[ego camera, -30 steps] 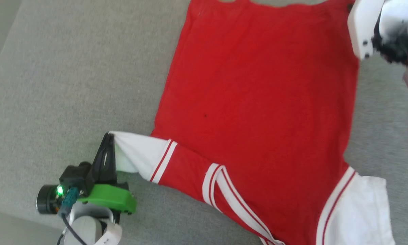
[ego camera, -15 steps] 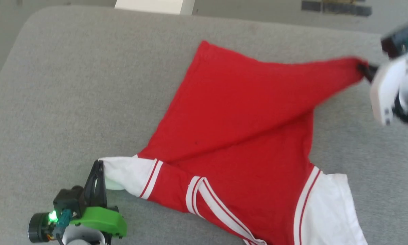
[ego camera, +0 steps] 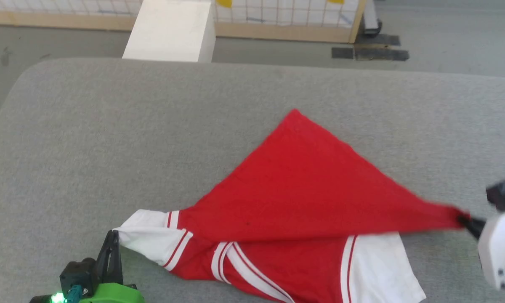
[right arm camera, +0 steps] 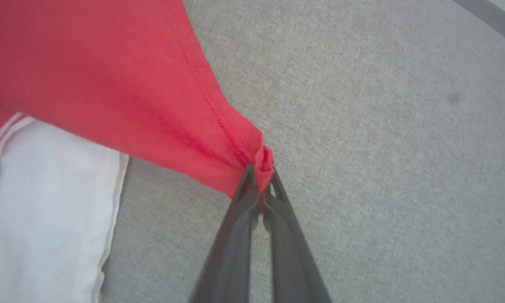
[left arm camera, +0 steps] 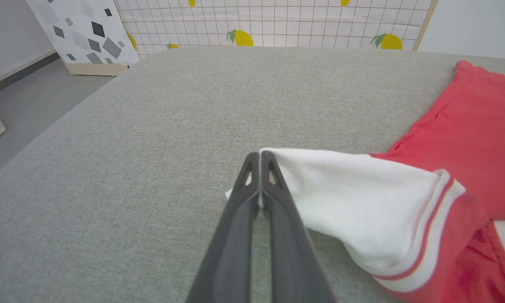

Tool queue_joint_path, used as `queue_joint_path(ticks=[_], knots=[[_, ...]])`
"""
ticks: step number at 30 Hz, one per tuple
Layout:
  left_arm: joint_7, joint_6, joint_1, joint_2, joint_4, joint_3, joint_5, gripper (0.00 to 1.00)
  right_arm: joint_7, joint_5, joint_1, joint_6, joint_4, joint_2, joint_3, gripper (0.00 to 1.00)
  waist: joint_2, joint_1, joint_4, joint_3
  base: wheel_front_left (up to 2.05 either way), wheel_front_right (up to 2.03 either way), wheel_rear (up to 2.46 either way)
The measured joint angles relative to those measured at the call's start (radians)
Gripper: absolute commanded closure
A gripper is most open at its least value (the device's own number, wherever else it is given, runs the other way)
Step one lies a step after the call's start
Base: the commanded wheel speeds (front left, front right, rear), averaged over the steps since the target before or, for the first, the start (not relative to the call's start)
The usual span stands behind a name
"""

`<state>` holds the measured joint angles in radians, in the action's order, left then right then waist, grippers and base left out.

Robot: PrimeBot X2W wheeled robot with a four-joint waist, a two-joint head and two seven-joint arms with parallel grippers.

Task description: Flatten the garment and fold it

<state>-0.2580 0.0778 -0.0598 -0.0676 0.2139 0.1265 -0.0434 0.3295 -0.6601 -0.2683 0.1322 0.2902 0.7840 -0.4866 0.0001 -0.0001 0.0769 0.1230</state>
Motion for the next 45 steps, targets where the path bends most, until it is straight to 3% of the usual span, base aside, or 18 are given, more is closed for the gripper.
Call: queue_joint_path(ticks=[5,10,15,16,17,23,27,35,45], knots=[[0.0,0.0,-0.003,-0.003,0.0,0.0,0.003,1.0,0.085,0.044,0.229,0.0,-0.113,-0.025,0.131,1.0,0.0,0.0,-0.027,-0.026,0.0,0.0,0.0],[0.0,0.0,-0.003,-0.003,0.006,-0.01,0.01,1.0,0.164,0.105,0.439,0.0,-0.19,-0.108,0.237,1.0,0.0,0.0,-0.028,-0.027,0.0,0.0,0.0],[0.0,0.0,-0.002,-0.003,0.011,-0.011,0.01,1.0,0.195,0.161,0.519,0.0,-0.265,-0.17,0.331,1.0,0.0,0.0,-0.022,-0.017,0.0,0.0,0.0],[0.0,0.0,-0.003,-0.003,0.014,-0.01,0.01,1.0,0.196,0.177,0.525,0.0,-0.281,-0.181,0.35,0.43,0.0,0.0,-0.022,-0.019,0.0,0.0,0.0],[0.0,-0.001,-0.003,-0.003,0.016,-0.011,0.01,1.0,0.195,0.196,0.528,0.0,-0.303,-0.19,0.373,0.0,0.0,0.0,-0.023,-0.022,0.0,0.0,0.0],[0.0,-0.006,-0.002,-0.003,0.021,-0.017,0.01,1.0,0.179,0.249,0.488,0.0,-0.432,-0.214,0.477,0.0,0.0,0.0,-0.019,-0.032,0.0,0.0,0.0],[0.0,-0.008,0.0,-0.002,0.018,-0.032,0.014,1.0,0.163,0.281,0.353,0.0,-0.461,-0.22,0.469,0.0,0.0,0.0,-0.009,-0.024,0.0,0.0,0.0],[0.0,-0.008,0.023,-0.001,-0.005,-0.065,0.016,1.0,0.253,0.239,0.004,0.0,-0.325,-0.215,0.212,0.0,0.0,0.0001,0.019,0.02,0.0,0.0,0.0],[0.0,-0.009,0.075,0.006,-0.019,-0.114,0.009,1.0,0.456,0.129,-0.444,0.0,0.033,-0.245,-0.088,0.0,0.0,0.0,0.073,0.093,0.0,0.0,0.0]])
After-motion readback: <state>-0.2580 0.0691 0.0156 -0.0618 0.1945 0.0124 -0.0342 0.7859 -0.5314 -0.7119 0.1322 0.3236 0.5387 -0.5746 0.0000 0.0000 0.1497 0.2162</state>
